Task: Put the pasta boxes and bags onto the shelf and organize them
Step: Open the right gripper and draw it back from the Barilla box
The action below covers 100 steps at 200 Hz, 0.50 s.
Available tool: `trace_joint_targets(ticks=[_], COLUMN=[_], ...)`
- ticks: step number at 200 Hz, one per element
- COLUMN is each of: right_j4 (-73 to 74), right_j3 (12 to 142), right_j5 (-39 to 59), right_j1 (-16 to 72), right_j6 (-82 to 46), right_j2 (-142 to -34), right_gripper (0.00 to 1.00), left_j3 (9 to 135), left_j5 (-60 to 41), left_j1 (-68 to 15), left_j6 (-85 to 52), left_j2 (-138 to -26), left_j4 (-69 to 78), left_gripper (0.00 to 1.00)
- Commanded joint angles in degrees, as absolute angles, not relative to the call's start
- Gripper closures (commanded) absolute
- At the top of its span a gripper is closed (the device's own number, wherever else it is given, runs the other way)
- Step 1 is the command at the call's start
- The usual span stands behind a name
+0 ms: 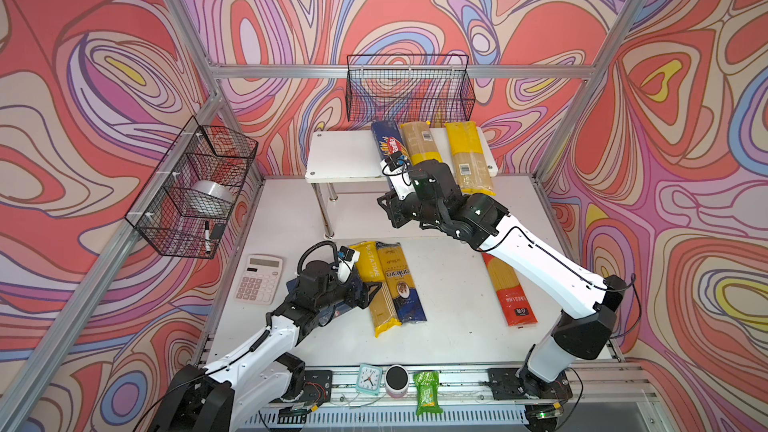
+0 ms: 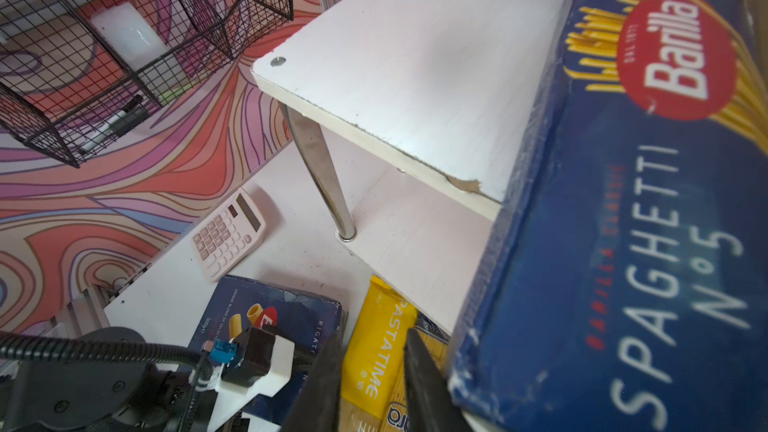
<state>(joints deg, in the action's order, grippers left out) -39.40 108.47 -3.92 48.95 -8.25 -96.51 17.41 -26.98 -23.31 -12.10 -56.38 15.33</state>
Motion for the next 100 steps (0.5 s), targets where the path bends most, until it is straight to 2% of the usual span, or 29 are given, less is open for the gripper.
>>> trace_joint_targets(ticks=[1,72,100], right_j4=[-38.7,-42.4,-43.6], right_j3=[111.2,121.0,119.8], right_j5=[-4.6,4.3,9.8], right_j1=[48.5,47.1,47.2], right_j6=[-6.0,-4.1,-4.0], right_j2=[-98.6,-107.2,-105.4], right_gripper=[0.73,0.73,0.72], left_j3=[17.1,17.2,17.1], left_j5=[-27.2,-26.2,-25.9], left_j1=[-23.6,-23.6,-23.6], left_j6=[-12.1,-11.7,-11.6], left_j2=[-56.3,-55.6,-55.1], left_j4=[16.1,15.3,15.0], left_gripper=[0.00,0.00,0.00])
